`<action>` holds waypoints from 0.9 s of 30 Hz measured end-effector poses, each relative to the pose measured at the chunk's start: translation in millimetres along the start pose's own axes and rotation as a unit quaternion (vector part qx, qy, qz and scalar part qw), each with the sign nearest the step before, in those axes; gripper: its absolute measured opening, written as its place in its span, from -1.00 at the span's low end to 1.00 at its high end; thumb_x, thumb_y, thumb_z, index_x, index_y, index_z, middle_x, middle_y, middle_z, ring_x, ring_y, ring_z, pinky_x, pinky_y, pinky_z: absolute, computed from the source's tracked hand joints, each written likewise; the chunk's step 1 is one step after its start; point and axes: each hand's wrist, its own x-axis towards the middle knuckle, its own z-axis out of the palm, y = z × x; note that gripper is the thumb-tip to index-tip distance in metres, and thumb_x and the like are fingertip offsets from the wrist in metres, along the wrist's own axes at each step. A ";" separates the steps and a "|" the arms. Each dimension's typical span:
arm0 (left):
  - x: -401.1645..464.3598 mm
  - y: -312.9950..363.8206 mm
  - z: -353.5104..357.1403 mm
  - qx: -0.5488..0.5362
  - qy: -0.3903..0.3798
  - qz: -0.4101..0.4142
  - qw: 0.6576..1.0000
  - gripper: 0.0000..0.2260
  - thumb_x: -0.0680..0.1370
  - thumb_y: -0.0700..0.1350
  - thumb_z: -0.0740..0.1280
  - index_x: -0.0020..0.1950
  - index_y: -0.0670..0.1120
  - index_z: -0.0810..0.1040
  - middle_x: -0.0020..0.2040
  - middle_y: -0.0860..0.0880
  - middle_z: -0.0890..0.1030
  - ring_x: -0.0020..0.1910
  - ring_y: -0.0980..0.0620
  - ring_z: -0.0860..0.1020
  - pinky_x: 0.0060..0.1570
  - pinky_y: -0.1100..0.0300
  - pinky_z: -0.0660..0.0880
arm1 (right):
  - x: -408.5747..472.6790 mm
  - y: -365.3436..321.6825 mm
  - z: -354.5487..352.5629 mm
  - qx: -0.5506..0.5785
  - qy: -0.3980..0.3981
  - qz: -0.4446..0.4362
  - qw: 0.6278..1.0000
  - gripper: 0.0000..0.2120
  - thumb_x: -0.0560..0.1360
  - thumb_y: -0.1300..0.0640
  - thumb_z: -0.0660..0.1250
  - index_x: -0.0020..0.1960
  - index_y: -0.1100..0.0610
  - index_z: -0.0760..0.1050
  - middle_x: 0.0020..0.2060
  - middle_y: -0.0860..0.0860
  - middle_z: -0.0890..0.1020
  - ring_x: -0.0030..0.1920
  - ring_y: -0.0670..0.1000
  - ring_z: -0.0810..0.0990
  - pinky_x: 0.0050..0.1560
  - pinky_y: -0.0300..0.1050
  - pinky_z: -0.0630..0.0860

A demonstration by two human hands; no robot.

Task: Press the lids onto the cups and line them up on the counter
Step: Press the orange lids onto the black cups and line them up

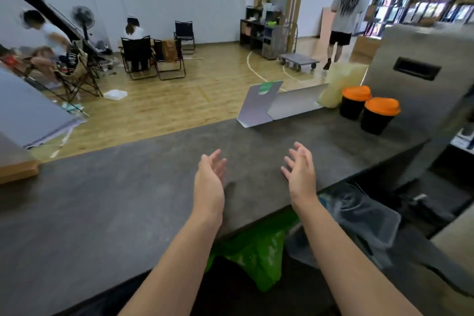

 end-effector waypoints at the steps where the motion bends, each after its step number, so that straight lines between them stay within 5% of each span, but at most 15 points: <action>1: 5.9 -3.6 19.2 0.009 -0.013 -0.002 1.000 -0.56 0.71 0.07 -0.11 0.33 0.03 0.50 0.28 -0.04 0.56 0.33 0.02 0.48 0.45 0.06 0.26 | 13.4 -1.8 -15.1 0.006 0.013 0.001 1.000 -0.64 0.70 0.00 -0.03 0.44 0.04 0.30 0.38 0.07 0.38 0.34 0.05 0.42 0.32 -0.02 0.42; 8: 47.3 -35.7 173.0 0.038 -0.116 -0.016 0.992 -0.60 0.70 0.11 -0.08 0.19 0.11 0.54 0.25 -0.03 0.60 0.27 0.02 0.53 0.45 -0.01 0.27 | 107.5 -20.5 -118.6 0.049 0.103 0.016 0.993 -0.67 0.69 -0.02 0.01 0.39 0.03 0.33 0.38 0.09 0.39 0.36 0.09 0.42 0.35 0.07 0.42; 14: 86.0 -63.0 310.9 0.025 -0.229 -0.083 0.970 -0.53 0.71 0.11 -0.04 0.48 -0.09 0.38 0.47 -0.10 0.42 0.45 -0.05 0.38 0.51 0.01 0.21 | 195.3 -36.3 -198.1 0.020 0.236 -0.030 0.971 -0.70 0.68 0.02 0.02 0.32 0.05 0.38 0.23 0.03 0.47 0.25 0.04 0.49 0.21 -0.09 0.48; 19: 108.9 -71.7 380.7 0.005 -0.266 -0.091 0.960 -0.50 0.70 0.13 -0.06 0.59 -0.05 0.15 0.59 0.01 0.18 0.57 0.00 0.15 0.56 0.02 0.06 | 255.2 -47.4 -222.6 -0.038 0.191 0.002 0.981 -0.53 0.68 -0.10 -0.05 0.54 0.02 0.18 0.51 -0.02 0.26 0.49 0.01 0.23 0.49 0.03 0.20; 27: 116.4 -72.6 387.7 0.008 -0.281 -0.102 0.954 -0.45 0.65 0.27 -0.04 0.58 0.05 0.21 0.55 0.03 0.29 0.54 0.01 0.22 0.50 0.07 0.14 | 250.6 -51.0 -195.5 -0.004 0.136 0.029 0.990 -0.47 0.66 -0.18 -0.07 0.53 0.05 0.22 0.48 0.01 0.34 0.48 0.03 0.28 0.45 -0.05 0.24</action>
